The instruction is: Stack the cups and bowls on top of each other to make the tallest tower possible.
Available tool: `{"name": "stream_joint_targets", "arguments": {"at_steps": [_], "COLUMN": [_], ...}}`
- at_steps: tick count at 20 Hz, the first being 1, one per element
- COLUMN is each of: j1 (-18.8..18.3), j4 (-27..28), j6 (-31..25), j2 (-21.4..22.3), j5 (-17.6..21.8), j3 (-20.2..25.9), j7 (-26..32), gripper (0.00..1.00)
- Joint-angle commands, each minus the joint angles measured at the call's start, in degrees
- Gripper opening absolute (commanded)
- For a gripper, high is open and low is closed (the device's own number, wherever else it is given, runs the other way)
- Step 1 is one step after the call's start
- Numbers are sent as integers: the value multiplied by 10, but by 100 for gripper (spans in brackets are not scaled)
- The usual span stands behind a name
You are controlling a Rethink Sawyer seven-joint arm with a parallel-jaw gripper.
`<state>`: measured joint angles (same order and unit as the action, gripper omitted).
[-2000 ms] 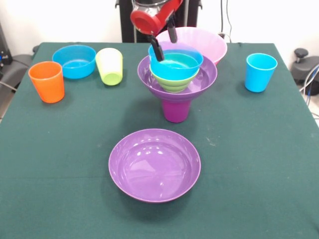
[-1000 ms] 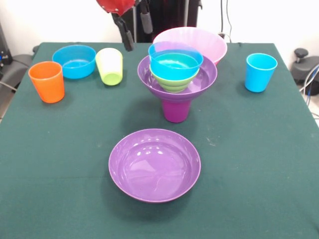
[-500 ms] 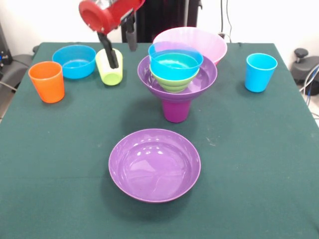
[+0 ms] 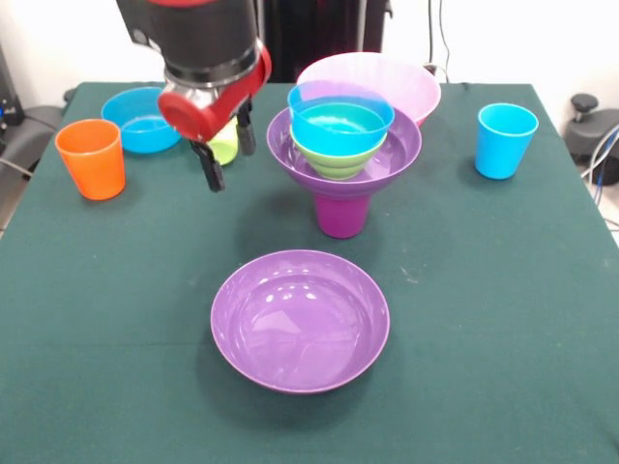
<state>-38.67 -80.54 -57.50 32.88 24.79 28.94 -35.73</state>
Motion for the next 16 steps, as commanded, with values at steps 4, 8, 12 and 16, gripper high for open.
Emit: {"name": "stream_joint_targets", "arguments": {"at_steps": [4,8,12,16], "j1": [16,12,5,4], "j4": [6,5,-2,0], "j6": [-39,-37,-35,-42], "j2": [-36,-39,-39,-38], "j5": [69,69,67,70], "j3": [21,30,35,37], "j7": [100,105,110,116], "gripper": [100,100,100,100]}}
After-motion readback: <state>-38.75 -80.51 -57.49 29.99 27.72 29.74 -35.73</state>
